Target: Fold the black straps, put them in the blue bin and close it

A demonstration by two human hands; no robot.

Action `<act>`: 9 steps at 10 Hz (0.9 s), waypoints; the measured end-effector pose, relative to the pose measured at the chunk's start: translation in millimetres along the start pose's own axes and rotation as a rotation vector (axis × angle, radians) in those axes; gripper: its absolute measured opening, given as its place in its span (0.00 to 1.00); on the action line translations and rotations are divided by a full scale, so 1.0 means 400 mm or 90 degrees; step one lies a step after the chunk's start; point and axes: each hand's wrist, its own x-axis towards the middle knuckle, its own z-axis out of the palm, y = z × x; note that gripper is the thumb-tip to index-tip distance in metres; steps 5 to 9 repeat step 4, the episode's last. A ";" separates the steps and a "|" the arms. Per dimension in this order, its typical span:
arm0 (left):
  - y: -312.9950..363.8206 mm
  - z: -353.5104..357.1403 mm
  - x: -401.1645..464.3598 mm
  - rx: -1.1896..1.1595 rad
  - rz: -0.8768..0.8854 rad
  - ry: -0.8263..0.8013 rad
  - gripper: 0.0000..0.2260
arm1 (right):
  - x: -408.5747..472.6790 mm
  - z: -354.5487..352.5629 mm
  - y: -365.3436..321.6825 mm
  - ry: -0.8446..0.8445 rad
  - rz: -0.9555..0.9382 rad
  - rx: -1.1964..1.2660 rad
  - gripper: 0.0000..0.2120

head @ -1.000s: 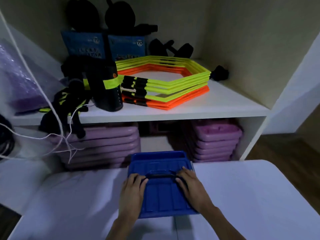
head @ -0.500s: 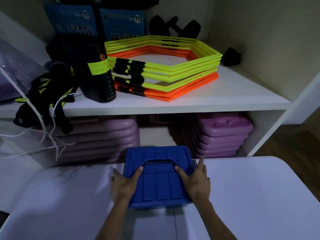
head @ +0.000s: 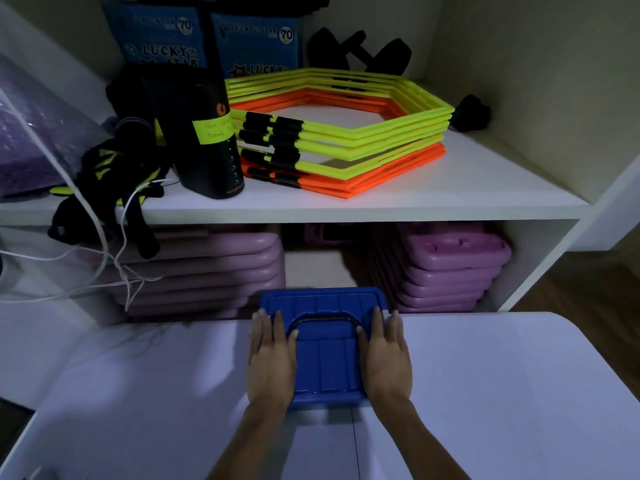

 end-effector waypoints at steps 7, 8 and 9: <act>0.006 -0.028 0.013 0.098 0.094 -0.142 0.38 | 0.017 -0.018 0.004 -0.142 -0.096 -0.043 0.42; 0.006 -0.028 0.013 0.098 0.094 -0.142 0.38 | 0.017 -0.018 0.004 -0.142 -0.096 -0.043 0.42; 0.006 -0.028 0.013 0.098 0.094 -0.142 0.38 | 0.017 -0.018 0.004 -0.142 -0.096 -0.043 0.42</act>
